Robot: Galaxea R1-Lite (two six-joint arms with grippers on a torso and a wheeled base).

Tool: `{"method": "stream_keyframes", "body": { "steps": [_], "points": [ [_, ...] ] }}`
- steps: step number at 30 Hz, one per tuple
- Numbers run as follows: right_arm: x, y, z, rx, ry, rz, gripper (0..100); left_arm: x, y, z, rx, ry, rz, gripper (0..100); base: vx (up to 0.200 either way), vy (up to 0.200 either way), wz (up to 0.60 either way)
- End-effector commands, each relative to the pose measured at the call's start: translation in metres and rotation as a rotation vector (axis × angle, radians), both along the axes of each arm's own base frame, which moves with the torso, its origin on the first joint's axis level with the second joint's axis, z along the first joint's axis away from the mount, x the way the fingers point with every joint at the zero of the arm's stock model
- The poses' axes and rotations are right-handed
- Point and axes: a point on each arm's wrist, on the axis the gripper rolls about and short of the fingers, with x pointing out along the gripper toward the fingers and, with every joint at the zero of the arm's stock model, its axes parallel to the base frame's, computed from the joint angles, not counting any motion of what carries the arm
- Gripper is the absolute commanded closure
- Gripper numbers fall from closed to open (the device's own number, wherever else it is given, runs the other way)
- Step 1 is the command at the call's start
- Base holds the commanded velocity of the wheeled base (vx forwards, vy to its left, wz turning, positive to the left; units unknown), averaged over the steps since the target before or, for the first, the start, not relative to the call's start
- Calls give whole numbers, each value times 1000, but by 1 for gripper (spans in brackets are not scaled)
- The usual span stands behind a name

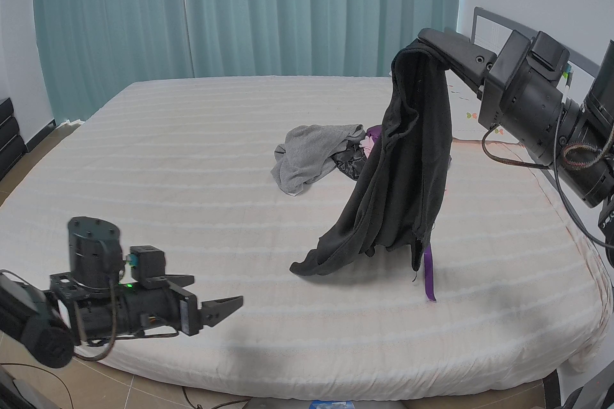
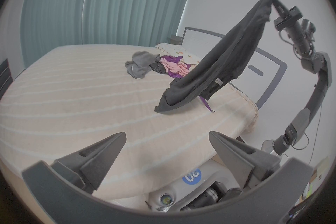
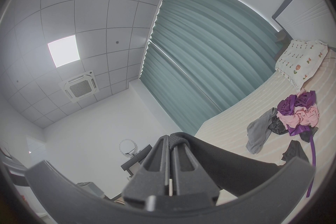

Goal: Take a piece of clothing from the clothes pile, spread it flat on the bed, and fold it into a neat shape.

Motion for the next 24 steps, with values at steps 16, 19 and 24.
{"method": "stream_keyframes", "body": {
  "steps": [16, 19, 24],
  "points": [
    [3, 2, -2, -8, 8, 2, 100, 104, -118, -125, 23, 34, 20, 0, 0, 0, 0],
    [3, 2, -3, -11, 12, 1, 100, 115, -125, -132, 13, 22, 24, 0, 0, 0, 0],
    [6, 2, -4, -11, 15, -3, 100, 132, -138, -140, -9, -11, 22, 0, 0, 0, 0]
  ]
}}
